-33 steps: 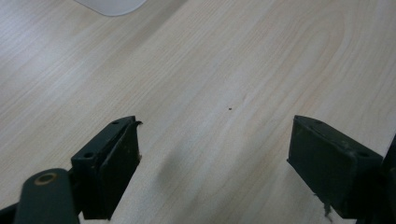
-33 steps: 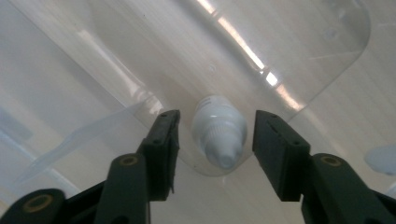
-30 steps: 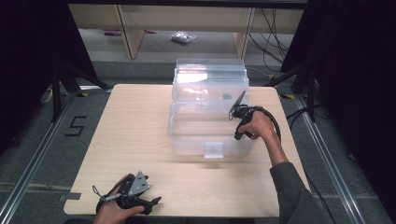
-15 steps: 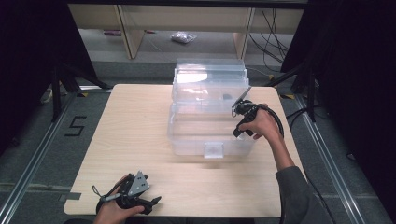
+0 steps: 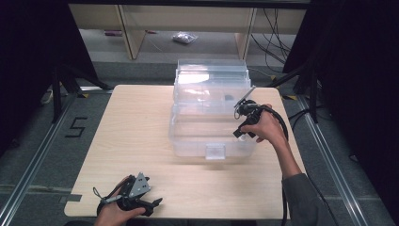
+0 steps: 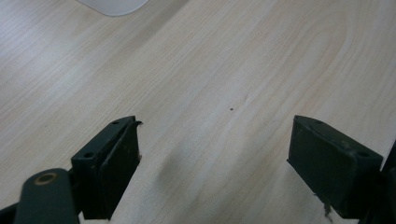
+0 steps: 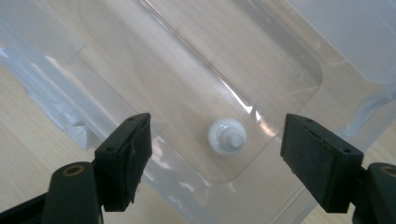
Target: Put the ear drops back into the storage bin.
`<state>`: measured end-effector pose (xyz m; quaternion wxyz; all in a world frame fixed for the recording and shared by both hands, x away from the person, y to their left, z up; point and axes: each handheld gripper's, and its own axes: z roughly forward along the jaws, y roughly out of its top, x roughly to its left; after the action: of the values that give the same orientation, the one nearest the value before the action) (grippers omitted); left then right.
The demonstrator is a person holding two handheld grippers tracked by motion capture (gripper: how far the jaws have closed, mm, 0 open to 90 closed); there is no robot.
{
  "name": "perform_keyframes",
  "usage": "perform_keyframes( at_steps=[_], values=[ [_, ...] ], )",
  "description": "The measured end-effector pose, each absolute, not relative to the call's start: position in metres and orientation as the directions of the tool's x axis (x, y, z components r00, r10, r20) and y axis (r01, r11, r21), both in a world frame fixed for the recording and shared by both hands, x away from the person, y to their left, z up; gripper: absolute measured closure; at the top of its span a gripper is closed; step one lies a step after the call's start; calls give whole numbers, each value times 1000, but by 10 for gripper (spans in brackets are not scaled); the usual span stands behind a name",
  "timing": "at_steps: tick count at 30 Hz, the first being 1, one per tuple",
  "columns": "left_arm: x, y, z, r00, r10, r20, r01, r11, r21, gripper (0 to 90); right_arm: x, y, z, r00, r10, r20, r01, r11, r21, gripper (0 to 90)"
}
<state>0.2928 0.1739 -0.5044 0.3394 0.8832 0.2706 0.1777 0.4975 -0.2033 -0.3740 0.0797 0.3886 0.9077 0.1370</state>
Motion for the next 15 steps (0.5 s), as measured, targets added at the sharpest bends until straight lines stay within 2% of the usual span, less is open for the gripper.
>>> perform_keyframes(
  at_steps=[15],
  values=[
    [294, 175, -504, 795, 591, 136, 354, -633, 689, 159, 479, -204, -361, -692, 722, -26, 660, 647, 383, 255]
  ],
)
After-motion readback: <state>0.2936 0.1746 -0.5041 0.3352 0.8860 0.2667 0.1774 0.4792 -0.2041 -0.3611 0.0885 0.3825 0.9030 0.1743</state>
